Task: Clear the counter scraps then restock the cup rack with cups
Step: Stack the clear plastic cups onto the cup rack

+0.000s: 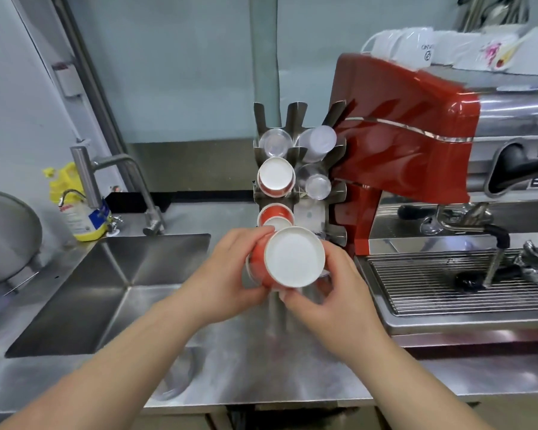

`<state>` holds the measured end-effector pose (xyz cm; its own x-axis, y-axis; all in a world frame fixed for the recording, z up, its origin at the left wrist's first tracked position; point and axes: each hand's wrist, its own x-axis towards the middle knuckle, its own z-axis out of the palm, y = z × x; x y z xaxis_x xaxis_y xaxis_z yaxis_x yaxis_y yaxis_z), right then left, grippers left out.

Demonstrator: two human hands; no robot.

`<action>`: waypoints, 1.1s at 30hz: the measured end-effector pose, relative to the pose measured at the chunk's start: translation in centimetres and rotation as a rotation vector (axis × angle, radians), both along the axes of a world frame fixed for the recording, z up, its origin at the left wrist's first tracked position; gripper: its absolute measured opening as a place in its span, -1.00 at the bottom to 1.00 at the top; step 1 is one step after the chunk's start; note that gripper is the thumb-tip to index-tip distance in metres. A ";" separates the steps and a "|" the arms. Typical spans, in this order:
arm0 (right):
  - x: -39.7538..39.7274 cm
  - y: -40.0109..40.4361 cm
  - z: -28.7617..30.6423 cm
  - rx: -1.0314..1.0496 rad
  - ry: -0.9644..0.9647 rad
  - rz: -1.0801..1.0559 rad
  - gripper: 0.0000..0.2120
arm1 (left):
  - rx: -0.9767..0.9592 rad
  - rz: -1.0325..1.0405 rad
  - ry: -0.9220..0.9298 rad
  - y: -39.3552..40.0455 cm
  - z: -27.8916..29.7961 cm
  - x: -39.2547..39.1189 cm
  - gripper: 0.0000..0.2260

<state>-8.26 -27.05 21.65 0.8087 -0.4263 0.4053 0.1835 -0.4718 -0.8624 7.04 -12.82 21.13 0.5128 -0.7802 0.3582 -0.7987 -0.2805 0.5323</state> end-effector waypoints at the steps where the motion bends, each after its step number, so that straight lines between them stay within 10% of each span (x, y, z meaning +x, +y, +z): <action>1: 0.3 -0.2 0.5 -0.004 -0.021 -0.006 -0.41 | -0.011 -0.004 -0.008 -0.3 0.6 0.2 -0.35; 33: 7.8 -3.7 -1.5 -0.057 0.092 -0.095 -0.44 | -0.123 -0.008 0.067 -5.4 -3.0 6.9 -0.27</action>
